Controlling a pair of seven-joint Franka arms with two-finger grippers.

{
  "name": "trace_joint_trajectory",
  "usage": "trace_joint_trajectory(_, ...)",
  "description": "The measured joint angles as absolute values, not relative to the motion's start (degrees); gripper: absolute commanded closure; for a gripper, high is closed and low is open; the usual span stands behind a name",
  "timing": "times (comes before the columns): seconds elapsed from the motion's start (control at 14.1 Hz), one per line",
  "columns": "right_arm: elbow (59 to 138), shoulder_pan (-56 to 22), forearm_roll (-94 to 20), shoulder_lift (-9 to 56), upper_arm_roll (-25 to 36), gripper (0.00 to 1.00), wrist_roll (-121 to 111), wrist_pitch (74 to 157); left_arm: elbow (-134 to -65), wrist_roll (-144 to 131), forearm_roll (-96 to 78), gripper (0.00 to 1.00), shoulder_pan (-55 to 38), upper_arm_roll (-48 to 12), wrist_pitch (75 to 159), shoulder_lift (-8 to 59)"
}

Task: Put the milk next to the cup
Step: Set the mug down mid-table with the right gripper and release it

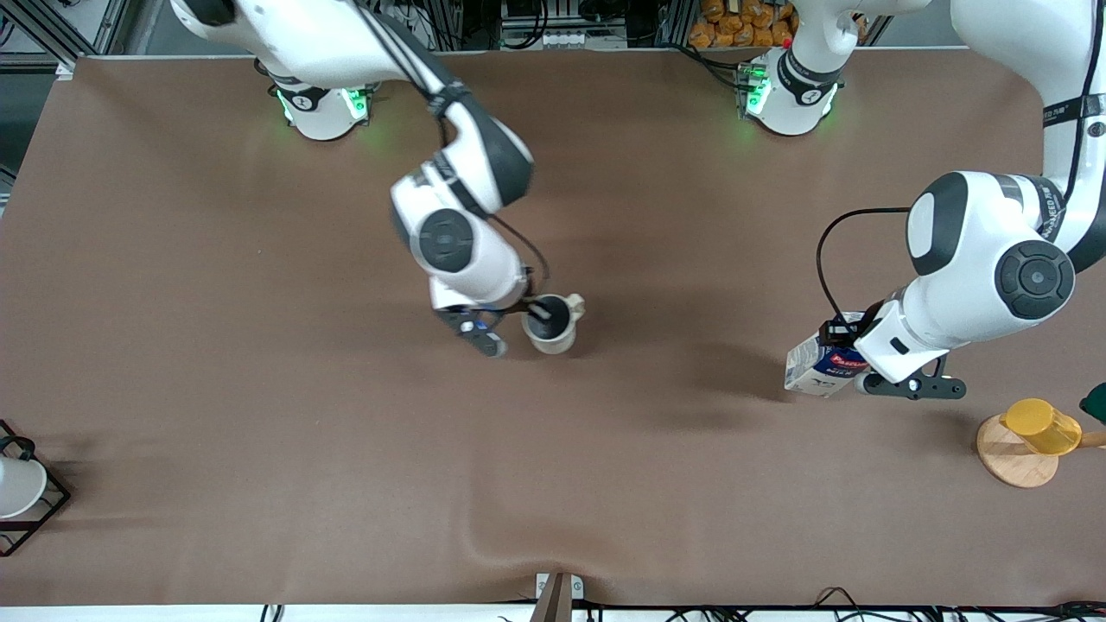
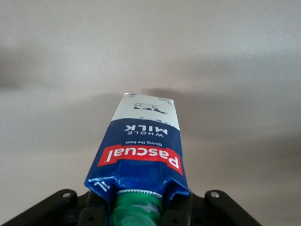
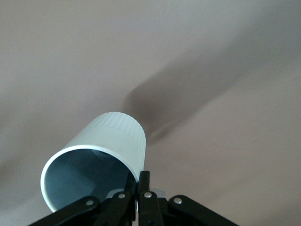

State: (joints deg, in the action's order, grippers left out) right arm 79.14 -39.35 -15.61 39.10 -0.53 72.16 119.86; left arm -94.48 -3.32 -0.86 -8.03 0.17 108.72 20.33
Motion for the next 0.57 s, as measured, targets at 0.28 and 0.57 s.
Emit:
trace_joint_trajectory(0.28,77.0,-42.0,-15.6,44.2,-0.4,0.9,75.9,125.3,-94.5,-3.3,-0.9,1.0,-8.0,0.2,108.5,20.4)
trace_joint_trajectory(0.57,76.5,-43.5,-13.1,46.4,-0.2,0.0,76.4,127.7,-94.5,-4.2,-0.9,1.0,-8.1,0.1,108.3,20.7)
